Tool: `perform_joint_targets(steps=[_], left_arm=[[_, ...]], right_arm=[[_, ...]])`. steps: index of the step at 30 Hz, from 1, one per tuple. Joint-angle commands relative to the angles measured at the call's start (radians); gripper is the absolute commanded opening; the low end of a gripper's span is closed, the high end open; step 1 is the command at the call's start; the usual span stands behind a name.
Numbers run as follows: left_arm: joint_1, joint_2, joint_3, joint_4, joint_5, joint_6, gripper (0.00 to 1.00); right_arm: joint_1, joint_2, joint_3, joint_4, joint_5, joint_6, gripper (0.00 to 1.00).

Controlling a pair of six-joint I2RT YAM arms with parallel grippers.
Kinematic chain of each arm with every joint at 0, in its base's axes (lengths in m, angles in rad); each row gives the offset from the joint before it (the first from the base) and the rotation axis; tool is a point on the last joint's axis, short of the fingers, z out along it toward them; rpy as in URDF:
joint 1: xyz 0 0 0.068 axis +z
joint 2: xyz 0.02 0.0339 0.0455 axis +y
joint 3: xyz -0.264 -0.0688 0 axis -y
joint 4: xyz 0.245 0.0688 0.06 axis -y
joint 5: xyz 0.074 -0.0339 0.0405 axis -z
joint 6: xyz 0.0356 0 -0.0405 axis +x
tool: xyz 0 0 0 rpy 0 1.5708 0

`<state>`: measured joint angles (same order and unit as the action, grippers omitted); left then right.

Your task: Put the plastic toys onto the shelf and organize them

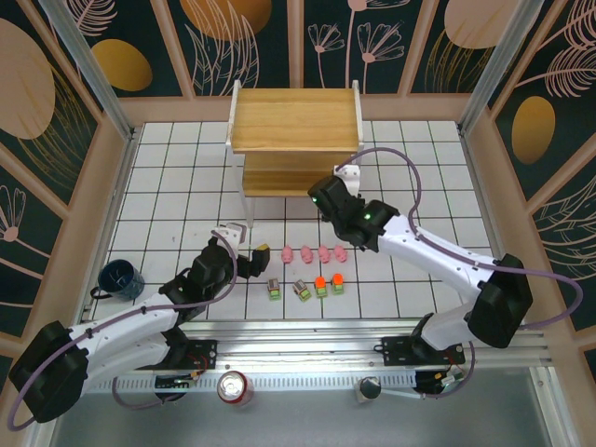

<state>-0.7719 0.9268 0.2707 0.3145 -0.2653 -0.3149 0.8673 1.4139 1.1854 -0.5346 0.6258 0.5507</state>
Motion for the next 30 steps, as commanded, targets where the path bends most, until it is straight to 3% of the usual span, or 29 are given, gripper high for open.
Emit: perform_joint_targets(steps=[1, 30], left_arm=[[-0.005, 0.0, -0.007, 0.037, 0.016, 0.016, 0.95], [-0.005, 0.037, 0.005, 0.034, 0.009, 0.014, 0.94]], right_arm=[[-0.017, 0.033, 0.048, 0.041, -0.007, -0.046, 0.18], [-0.101, 0.226, 0.136, 0.128, 0.008, -0.022, 0.19]])
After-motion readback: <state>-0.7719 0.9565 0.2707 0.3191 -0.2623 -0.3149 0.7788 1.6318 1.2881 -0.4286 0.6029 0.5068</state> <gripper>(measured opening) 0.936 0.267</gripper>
